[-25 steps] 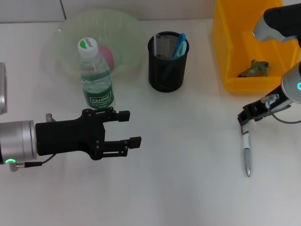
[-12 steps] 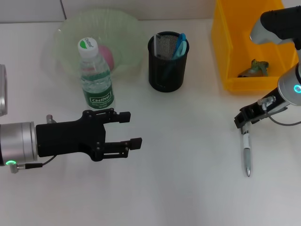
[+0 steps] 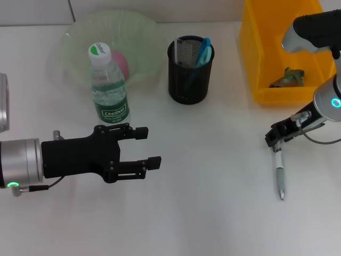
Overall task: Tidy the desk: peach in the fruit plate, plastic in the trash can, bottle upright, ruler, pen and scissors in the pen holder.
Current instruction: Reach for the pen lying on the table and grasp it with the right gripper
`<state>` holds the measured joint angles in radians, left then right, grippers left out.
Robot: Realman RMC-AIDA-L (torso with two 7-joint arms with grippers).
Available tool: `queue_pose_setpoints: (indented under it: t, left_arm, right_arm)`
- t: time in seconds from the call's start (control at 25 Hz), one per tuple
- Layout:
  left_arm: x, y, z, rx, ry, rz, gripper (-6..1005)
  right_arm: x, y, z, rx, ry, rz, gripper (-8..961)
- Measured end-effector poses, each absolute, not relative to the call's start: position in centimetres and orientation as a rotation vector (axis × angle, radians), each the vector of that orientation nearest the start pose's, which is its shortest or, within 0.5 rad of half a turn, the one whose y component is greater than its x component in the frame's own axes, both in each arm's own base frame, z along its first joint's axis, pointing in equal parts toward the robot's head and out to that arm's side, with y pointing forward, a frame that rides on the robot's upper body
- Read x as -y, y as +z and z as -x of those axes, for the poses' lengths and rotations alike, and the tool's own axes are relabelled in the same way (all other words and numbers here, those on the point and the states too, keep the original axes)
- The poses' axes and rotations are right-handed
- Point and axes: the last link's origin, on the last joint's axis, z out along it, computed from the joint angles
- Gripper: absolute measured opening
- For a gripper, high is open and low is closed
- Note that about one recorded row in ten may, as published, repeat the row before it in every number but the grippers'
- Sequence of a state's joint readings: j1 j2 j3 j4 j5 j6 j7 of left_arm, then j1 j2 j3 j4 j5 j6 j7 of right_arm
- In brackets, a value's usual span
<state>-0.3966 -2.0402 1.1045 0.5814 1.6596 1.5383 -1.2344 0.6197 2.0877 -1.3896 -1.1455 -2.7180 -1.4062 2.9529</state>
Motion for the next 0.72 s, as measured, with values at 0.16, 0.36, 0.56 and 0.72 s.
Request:
queue_pose_setpoints:
  t: [0.16, 0.36, 0.56, 0.72]
  left_arm:
    - [-28.62, -3.11, 26.88, 0.533, -0.792, 2.837, 777]
    - [-28.55, -3.13, 26.92, 0.536, -0.793, 2.836, 778]
    - [-28.46, -3.12, 26.98, 0.540, -0.796, 2.834, 778]
    - [-28.37, -3.05, 27.09, 0.544, -0.798, 2.830, 778]
  right_arm:
    - [-36.51, -1.77, -22.44, -1.417, -0.487, 2.191, 386]
    - [-36.40, -2.06, -22.28, -1.401, -0.503, 2.204, 319]
    - [-36.40, -2.14, -21.90, -1.374, -0.505, 2.217, 211]
    - [-36.43, -1.88, -21.63, -1.352, -0.490, 2.224, 132]
